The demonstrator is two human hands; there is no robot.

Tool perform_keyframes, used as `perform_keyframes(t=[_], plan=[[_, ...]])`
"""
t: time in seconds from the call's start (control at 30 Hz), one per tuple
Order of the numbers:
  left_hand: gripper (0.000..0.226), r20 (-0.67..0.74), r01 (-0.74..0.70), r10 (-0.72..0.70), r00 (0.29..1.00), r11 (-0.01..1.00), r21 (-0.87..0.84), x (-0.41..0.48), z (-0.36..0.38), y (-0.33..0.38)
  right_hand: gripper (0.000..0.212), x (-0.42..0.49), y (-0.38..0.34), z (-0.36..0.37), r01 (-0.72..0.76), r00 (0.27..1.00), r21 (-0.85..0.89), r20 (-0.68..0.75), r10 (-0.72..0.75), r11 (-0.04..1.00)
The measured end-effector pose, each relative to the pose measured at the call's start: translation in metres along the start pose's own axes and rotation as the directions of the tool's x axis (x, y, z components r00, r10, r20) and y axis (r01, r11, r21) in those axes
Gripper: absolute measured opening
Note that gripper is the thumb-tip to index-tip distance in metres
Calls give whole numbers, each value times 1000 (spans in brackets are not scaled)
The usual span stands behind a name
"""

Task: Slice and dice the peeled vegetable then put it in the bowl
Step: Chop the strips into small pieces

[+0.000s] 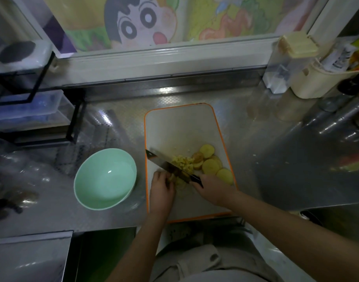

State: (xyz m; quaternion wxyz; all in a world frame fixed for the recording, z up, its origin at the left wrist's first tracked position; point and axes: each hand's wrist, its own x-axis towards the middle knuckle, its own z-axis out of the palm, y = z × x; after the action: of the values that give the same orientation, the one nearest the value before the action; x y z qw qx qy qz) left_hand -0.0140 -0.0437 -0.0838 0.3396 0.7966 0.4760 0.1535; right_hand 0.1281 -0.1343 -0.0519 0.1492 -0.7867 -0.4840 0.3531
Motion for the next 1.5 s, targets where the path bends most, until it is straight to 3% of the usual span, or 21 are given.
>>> perform_keyframes(t=[0.27, 0.43, 0.67, 0.73, 0.9, 1.27, 1.5], plan=[[39, -50, 96, -92, 995, 991, 90, -11, -1, -2, 30, -4, -4, -2, -15, 999, 129, -40, 20, 992], [32, 8, 52, -53, 999, 993, 102, -8, -2, 3, 40, -13, -14, -15, 3, 996, 153, -90, 11, 988], [26, -21, 69, -70, 997, 996, -55, 0, 0, 12, 31, -25, -21, -22, 32, 994, 161, -105, -15, 986], [20, -35, 80, -82, 996, 995, -57, 1, 0, 14, 21, -28, -21, -20, 6, 995, 120, -101, 7, 993], [8, -70, 114, -114, 991, 993, -7, 6, -2, 15, 31, -25, -18, -13, -53, 996, 25, -69, 55, 998], [16, -68, 84, -81, 994, 995, 45, 11, -7, 17, 36, -16, -15, -7, -67, 998, 25, 24, 66, 997], [14, -66, 82, -79, 995, 996, 36, 11, -7, 18, 34, -17, -34, -19, -77, 993, -128, 85, 88, 989]])
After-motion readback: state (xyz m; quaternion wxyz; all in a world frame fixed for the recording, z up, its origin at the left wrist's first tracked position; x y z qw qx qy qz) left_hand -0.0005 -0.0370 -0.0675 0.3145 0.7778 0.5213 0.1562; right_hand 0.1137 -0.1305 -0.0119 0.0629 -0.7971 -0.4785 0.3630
